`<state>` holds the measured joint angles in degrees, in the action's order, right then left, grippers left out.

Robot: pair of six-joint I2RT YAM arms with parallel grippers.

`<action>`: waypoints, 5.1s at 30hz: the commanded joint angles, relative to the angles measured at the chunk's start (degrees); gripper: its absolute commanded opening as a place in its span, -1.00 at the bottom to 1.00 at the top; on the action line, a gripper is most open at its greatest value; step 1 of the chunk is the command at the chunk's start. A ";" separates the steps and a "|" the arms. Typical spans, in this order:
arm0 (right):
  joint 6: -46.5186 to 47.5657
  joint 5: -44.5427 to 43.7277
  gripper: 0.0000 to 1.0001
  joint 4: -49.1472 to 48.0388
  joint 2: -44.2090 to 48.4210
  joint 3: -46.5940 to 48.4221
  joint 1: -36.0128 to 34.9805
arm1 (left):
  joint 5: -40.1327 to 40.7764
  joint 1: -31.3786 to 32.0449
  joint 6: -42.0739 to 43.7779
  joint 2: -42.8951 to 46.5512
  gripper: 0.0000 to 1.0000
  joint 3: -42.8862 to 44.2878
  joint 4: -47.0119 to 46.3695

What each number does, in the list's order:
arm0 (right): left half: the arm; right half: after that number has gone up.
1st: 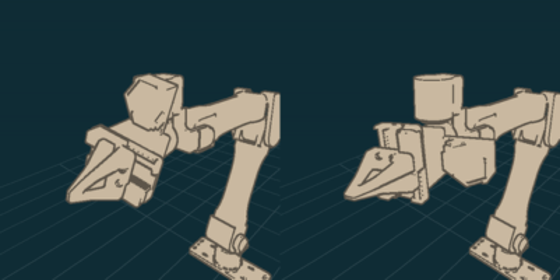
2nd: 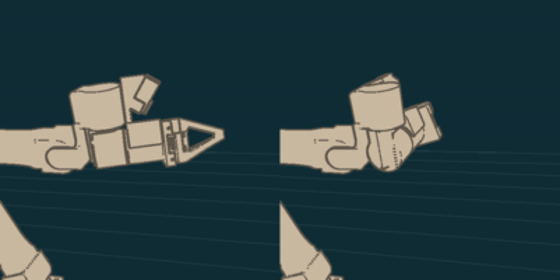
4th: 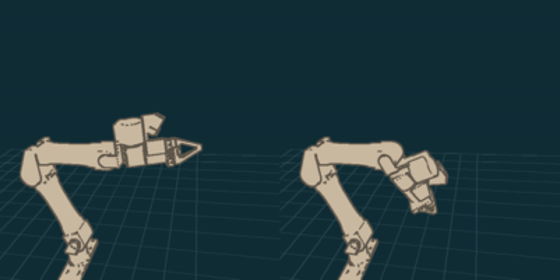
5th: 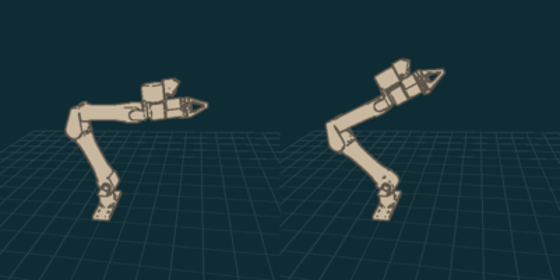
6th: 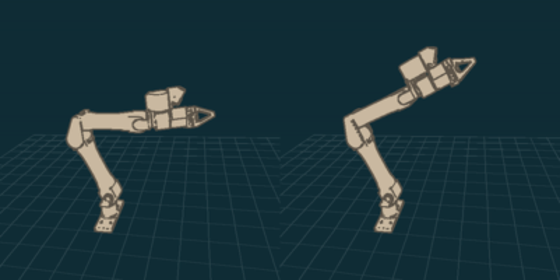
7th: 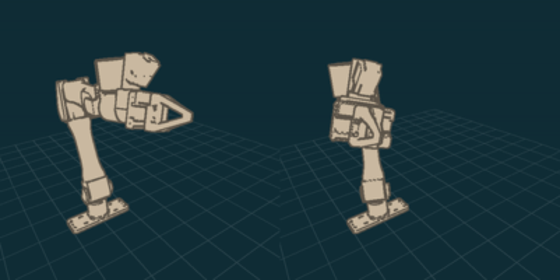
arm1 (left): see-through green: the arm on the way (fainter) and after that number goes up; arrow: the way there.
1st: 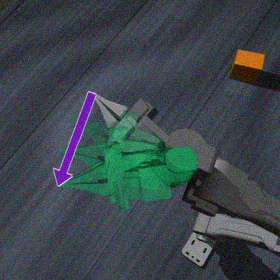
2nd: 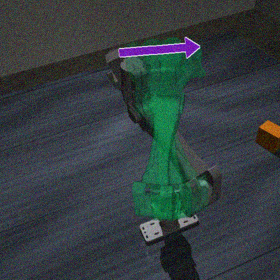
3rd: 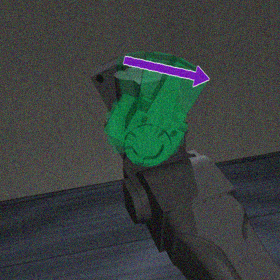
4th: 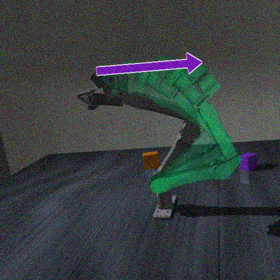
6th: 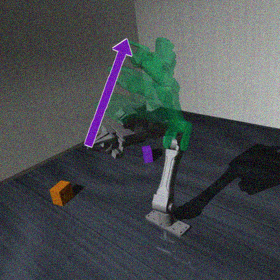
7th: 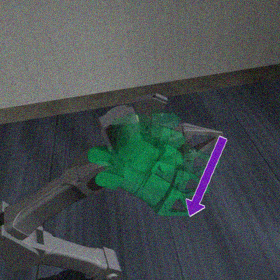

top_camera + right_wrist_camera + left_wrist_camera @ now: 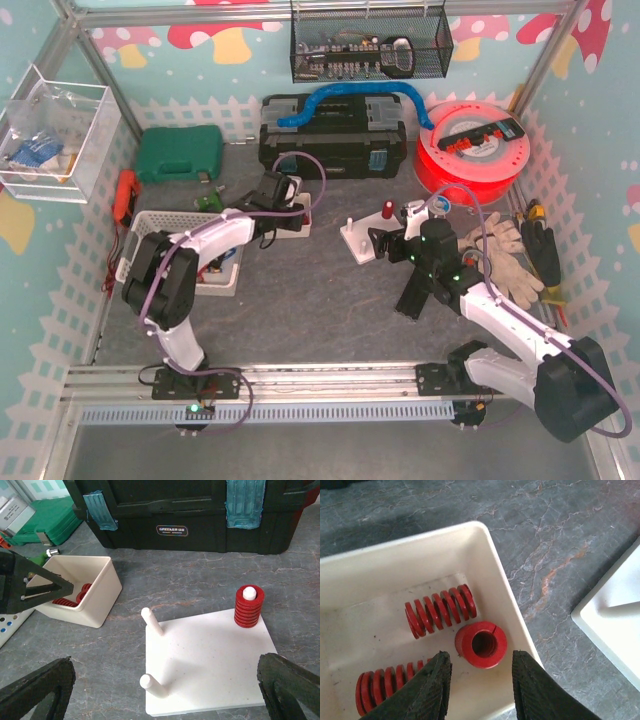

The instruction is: Install the large spring

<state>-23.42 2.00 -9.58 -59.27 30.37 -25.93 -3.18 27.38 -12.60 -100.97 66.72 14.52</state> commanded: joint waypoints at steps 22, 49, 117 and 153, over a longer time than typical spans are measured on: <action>0.39 -1.54 0.97 -0.72 1.65 -0.81 -0.26 | -0.12 -2.41 2.77 -8.97 -0.27 7.65 5.35; 0.66 -2.62 0.97 -0.38 2.53 -0.94 -0.26 | 1.50 -1.28 1.52 -6.96 -0.30 11.60 5.15; -1.95 -12.93 0.97 -0.69 -2.42 -2.51 -0.26 | 6.24 14.03 3.95 -5.09 -0.78 21.67 9.46; -1.89 -14.04 0.97 -2.46 5.12 -5.43 -0.26 | 6.16 14.99 5.06 -20.34 -0.62 32.62 12.80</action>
<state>-25.17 -11.77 -10.74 -55.29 25.80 -25.93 2.17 42.04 -8.51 -119.37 97.97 26.13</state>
